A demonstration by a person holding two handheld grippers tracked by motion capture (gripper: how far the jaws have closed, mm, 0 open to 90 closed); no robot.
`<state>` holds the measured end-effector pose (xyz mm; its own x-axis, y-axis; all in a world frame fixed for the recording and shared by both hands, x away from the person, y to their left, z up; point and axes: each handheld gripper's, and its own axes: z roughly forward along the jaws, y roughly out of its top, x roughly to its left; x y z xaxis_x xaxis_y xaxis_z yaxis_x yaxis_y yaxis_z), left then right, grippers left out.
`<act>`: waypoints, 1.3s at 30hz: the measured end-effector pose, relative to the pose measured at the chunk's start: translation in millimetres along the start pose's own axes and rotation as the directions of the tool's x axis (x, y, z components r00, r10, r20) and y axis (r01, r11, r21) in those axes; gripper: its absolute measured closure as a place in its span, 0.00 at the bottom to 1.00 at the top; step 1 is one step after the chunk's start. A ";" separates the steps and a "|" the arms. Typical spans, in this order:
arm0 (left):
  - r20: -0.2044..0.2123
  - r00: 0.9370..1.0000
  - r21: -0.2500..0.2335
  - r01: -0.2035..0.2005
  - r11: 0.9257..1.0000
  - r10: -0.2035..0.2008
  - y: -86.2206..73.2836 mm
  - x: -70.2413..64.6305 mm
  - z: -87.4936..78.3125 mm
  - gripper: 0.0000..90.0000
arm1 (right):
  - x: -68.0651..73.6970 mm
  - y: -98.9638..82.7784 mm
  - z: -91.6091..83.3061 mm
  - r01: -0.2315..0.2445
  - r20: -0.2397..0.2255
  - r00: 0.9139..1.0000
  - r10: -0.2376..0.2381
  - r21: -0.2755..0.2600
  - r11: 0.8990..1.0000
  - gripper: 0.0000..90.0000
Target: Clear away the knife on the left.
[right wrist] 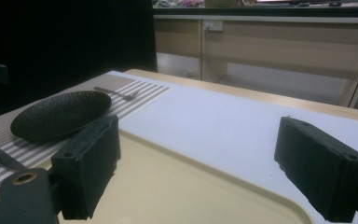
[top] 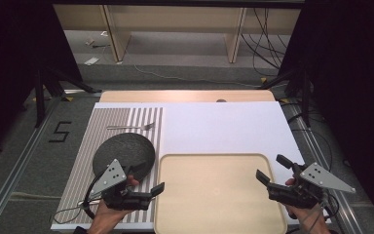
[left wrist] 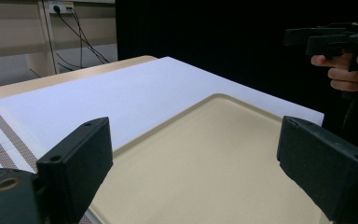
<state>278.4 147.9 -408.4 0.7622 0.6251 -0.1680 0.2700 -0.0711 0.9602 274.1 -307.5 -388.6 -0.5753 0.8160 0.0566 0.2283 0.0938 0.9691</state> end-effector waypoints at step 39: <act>0.047 0.999 0.155 -0.033 0.987 0.026 27.1 15.6 -15.7 0.11 | -0.6 -0.4 -0.8 -0.002 0.009 1.000 0.002 -0.001 1.000 0.17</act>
<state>288.4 167.8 -381.6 0.7955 0.5862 -0.1534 0.3329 -0.2114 0.9189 273.7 -308.4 -388.8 -0.5676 0.8213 0.0562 0.2286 0.0917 0.9692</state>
